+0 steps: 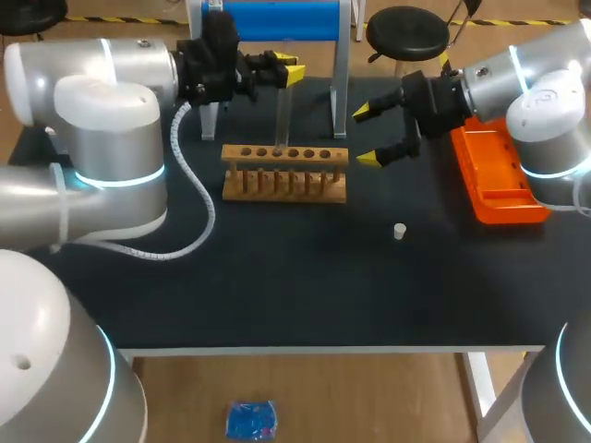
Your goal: Invert the test tube, pick up the pipette, mount the tip to pipette, aspirate from beaker and dispense into the tube, eject the tip, return the pipette, and cap with the stopper.
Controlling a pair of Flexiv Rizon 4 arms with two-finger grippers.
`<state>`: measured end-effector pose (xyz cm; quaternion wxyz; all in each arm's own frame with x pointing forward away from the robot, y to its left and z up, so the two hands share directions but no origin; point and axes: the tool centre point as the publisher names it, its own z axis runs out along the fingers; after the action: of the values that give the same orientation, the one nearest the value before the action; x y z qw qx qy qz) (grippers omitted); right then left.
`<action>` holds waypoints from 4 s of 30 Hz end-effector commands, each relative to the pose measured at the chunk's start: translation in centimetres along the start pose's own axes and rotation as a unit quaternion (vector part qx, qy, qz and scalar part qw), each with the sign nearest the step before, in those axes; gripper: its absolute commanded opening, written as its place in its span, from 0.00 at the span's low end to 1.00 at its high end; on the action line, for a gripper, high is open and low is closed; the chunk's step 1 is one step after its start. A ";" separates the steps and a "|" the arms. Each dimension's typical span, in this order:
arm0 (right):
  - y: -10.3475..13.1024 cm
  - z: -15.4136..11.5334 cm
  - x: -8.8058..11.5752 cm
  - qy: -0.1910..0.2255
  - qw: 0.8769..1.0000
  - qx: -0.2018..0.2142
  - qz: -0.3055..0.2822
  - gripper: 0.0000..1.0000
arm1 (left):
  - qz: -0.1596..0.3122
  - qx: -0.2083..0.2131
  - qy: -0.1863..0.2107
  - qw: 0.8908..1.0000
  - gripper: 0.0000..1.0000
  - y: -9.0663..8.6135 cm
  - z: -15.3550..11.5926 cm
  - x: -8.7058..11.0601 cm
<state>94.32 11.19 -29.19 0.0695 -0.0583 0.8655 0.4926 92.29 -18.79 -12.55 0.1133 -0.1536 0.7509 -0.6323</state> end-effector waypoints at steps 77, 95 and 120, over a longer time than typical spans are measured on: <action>0.0 -0.1 0.1 0.000 1.000 0.001 0.000 1.00 | 0.007 0.074 0.070 0.995 0.00 8.7 4.2 -6.9; 0.0 -0.1 0.1 0.000 1.000 0.001 0.000 1.00 | 0.004 0.063 0.058 0.996 0.00 10.6 4.7 -7.3; 0.0 -0.1 0.1 0.000 1.000 0.001 0.000 1.00 | -0.017 0.026 0.051 0.998 0.00 13.1 5.3 -7.6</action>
<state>94.32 11.20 -29.19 0.0696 -0.0583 0.8655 0.4926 99.86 -18.61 -26.37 0.0712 -0.1308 0.7332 -0.6635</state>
